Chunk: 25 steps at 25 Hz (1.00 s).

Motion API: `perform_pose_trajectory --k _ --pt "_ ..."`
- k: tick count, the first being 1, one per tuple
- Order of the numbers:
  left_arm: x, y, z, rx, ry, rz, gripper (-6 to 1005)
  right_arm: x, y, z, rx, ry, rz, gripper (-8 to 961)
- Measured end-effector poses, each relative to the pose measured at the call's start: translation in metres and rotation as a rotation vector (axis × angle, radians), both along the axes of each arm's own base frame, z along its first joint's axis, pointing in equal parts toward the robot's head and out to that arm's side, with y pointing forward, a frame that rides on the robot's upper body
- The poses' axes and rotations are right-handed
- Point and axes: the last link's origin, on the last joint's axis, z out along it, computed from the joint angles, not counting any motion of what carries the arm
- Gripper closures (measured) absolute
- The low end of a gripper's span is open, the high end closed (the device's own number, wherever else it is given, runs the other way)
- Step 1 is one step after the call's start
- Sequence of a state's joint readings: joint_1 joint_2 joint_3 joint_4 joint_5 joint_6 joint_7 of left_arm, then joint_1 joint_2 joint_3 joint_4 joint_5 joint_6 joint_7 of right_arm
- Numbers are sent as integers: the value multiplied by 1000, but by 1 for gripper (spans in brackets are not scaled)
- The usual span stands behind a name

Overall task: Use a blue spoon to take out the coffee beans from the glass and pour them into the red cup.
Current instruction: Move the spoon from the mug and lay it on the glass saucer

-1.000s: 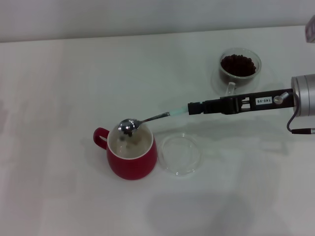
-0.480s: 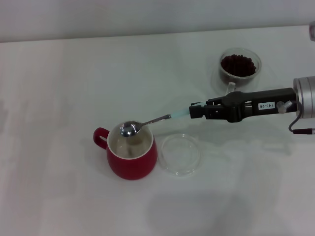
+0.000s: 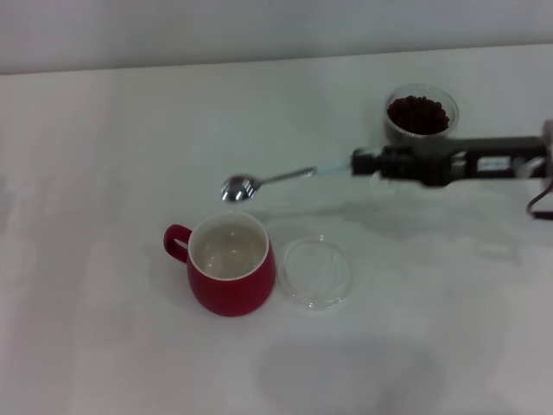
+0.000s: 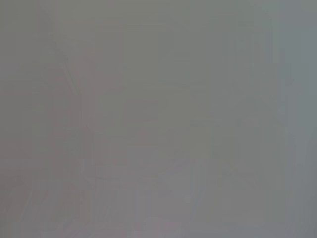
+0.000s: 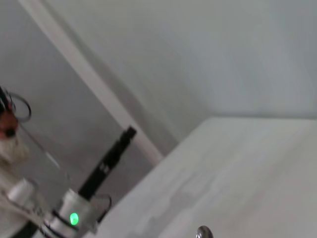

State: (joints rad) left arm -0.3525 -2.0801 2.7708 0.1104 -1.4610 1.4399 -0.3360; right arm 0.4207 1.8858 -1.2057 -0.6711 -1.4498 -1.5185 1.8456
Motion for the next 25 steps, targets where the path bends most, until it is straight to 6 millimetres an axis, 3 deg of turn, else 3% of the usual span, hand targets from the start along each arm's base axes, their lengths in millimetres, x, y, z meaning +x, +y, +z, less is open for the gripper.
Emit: perform_pose_trajectory --k 14,25 --pt "1 1 0 3 3 -5 107 39 1 65 -44 -132 -178 783" --pt "2 3 1 7 1 -8 106 36 -8 56 -170 -186 -170 777"
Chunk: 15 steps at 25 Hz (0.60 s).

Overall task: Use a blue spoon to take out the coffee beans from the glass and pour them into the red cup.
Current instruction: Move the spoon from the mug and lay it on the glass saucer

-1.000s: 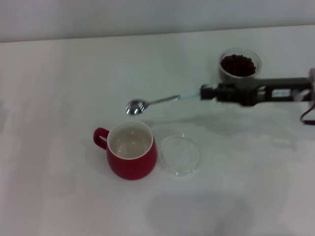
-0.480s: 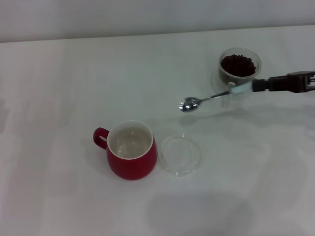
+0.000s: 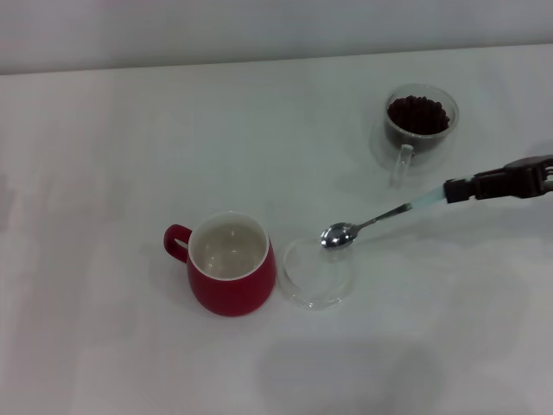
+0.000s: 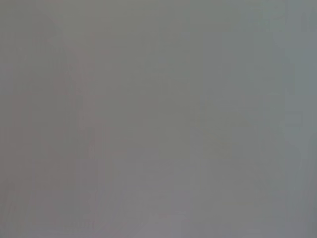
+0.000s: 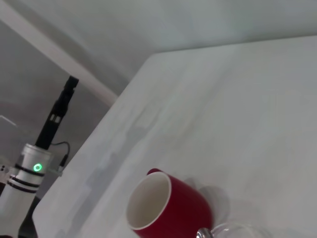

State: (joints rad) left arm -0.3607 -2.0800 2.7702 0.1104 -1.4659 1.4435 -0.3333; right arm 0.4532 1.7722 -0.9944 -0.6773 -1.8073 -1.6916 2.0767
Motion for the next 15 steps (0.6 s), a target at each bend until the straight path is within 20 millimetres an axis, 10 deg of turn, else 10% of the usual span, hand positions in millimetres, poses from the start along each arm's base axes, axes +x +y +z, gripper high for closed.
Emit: perform_pose_trajectory --k 15 --pt "0 0 0 1 4 0 106 -1 5 -32 -41 -96 -5 770"
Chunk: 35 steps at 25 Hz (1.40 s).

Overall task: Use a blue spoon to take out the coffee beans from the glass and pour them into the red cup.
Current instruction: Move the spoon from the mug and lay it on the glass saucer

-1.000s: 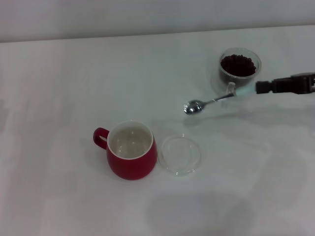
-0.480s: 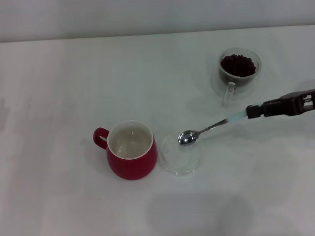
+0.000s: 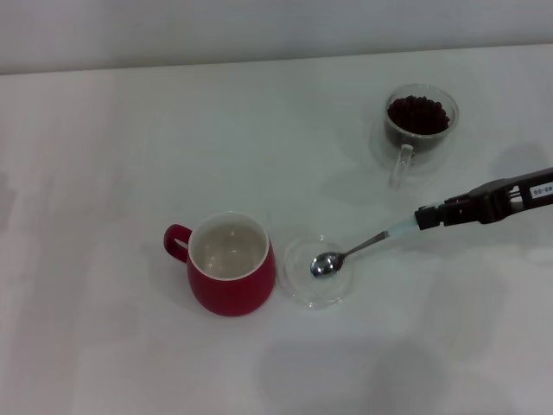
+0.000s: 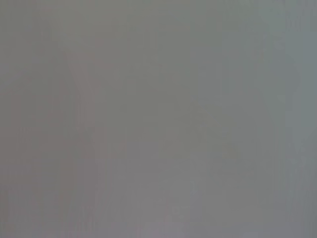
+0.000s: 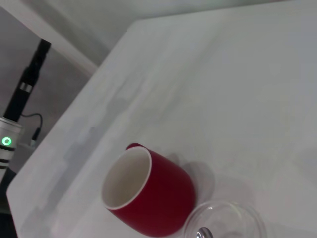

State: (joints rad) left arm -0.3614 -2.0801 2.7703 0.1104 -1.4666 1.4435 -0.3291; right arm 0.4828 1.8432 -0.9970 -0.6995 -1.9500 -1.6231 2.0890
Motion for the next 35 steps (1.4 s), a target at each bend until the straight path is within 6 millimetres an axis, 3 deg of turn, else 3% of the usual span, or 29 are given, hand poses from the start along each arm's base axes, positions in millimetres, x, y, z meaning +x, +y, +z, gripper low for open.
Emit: perform_pose_trajectory --k 12,35 --pt "1 1 0 -3 2 -2 107 -7 3 -16 -28 -15 15 764" --pt "-1 -1 0 1 3 3 107 -1 4 -28 -24 -76 15 752"
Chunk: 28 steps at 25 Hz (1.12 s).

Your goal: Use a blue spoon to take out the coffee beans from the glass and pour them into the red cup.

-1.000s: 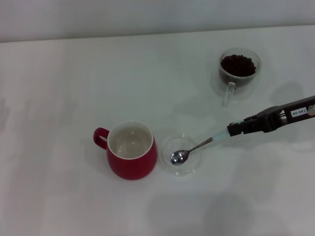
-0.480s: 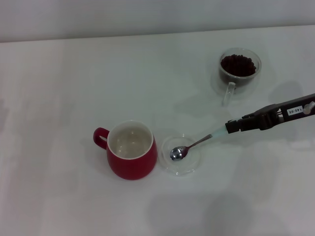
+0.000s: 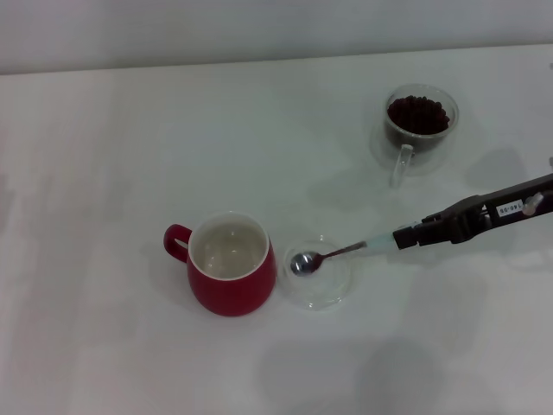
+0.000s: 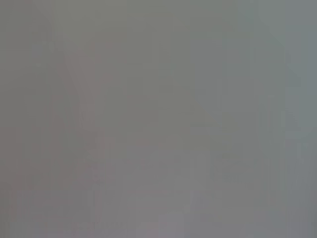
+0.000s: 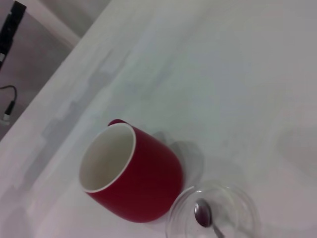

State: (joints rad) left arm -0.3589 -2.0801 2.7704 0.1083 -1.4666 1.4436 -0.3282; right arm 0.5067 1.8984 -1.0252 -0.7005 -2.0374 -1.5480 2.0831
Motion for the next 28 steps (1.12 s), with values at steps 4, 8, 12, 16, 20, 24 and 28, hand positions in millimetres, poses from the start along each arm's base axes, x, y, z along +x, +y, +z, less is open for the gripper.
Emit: perform_pose_trajectory --k 4,8,12,16,20,24,28 --pt "0 0 0 0 1 1 107 2 2 0 14 -12 -4 750" --pt "-1 -1 0 0 1 3 107 3 1 0 14 -18 -8 694" --pt "-1 -1 0 1 1 4 106 6 2 1 37 -19 -13 638" --pt "-1 -1 0 1 -1 4 106 6 7 10 137 25 35 604" --pt "-1 -1 0 -1 -2 2 106 4 12 23 342 130 130 521" --pt "0 -1 0 -1 -2 2 106 9 14 38 638 206 216 372" --pt "-3 -1 0 -2 3 11 106 28 6 48 1000 283 234 208"
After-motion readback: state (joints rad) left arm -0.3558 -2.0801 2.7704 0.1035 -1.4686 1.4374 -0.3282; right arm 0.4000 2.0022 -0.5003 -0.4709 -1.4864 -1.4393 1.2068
